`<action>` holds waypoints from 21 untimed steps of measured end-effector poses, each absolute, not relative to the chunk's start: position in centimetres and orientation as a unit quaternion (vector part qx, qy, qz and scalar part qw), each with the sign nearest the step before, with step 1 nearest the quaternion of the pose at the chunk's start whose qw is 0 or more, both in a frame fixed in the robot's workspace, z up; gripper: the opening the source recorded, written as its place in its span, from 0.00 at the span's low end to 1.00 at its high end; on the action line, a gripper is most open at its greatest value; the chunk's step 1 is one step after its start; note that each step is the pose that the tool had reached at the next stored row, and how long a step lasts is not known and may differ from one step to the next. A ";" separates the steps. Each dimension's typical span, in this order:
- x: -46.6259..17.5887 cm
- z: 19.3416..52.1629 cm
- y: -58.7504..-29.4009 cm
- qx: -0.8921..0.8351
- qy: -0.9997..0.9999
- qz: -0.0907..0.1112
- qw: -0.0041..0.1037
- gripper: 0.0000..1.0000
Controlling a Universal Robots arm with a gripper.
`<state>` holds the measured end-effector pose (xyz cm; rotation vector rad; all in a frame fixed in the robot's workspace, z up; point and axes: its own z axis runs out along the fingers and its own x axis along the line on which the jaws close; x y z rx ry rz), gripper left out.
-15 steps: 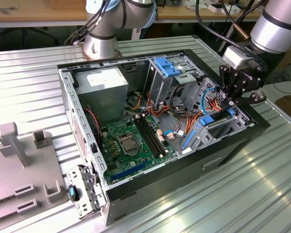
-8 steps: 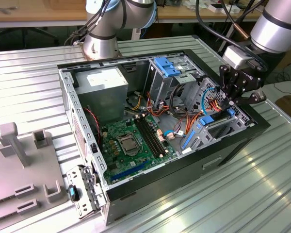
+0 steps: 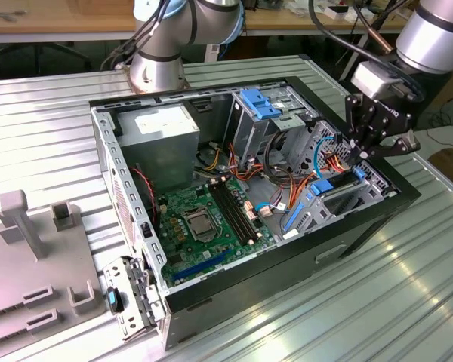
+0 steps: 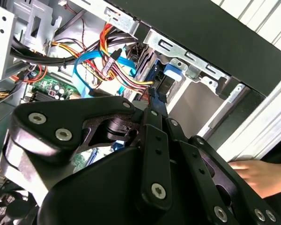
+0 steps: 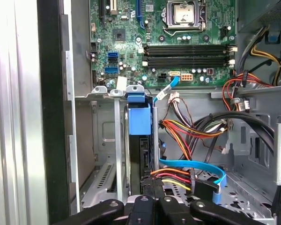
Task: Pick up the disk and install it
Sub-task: 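Insert the second disk wire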
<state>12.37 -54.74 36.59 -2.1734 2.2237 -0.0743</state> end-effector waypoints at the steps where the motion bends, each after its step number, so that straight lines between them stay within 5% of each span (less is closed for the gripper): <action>1: 12.4 36.8 -54.7 -0.699 0.715 -0.024 0.015 0.11; 7: 12.4 38.1 -54.4 -0.699 0.715 -0.025 0.007 0.11; 12: 12.4 38.1 -53.1 -0.699 0.713 -0.055 -0.023 0.11; 21: 12.4 39.2 -50.6 -0.699 0.711 -0.067 -0.034 0.11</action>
